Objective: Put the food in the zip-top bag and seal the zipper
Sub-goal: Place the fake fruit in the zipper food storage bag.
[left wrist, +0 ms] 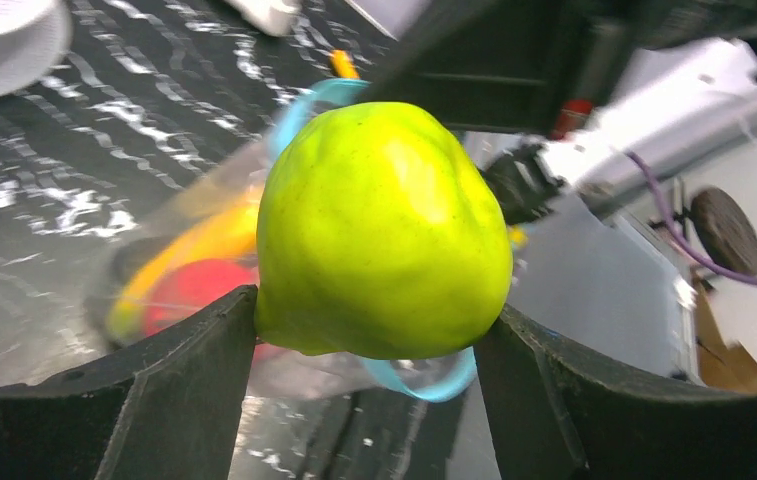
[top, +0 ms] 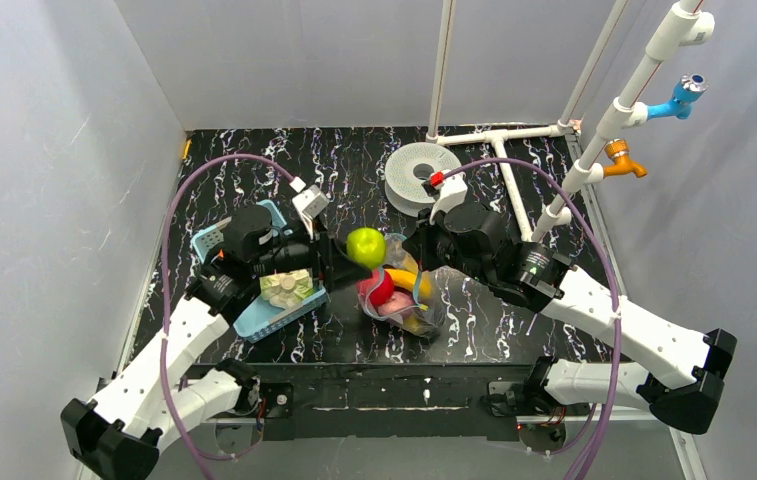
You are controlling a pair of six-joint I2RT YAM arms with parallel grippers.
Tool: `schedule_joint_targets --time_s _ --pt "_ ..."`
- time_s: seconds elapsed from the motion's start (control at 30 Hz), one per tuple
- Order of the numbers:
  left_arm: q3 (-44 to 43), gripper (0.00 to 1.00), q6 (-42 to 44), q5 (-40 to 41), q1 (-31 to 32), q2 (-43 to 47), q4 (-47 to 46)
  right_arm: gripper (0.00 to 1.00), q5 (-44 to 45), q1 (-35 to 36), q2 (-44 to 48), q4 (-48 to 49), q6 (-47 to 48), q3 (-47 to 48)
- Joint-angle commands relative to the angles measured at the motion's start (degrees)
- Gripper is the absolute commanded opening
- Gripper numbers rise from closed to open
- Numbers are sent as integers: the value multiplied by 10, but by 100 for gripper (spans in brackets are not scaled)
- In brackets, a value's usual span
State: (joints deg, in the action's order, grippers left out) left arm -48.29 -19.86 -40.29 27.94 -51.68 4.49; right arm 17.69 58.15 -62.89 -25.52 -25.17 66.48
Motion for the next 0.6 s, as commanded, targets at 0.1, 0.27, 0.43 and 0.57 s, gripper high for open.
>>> schedule_joint_targets --time_s 0.1,0.27,0.43,0.57 --pt "-66 36 -42 -40 81 24 33 1 3 3 0 33 3 6" --pt "-89 38 -36 -30 135 6 36 1 -1 3 1 30 2 6" --pt "-69 40 -48 -10 171 -11 -23 1 0 3 7 31 2 5" --pt "-33 49 -47 52 194 -9 -77 1 -2 3 9 30 0 5"
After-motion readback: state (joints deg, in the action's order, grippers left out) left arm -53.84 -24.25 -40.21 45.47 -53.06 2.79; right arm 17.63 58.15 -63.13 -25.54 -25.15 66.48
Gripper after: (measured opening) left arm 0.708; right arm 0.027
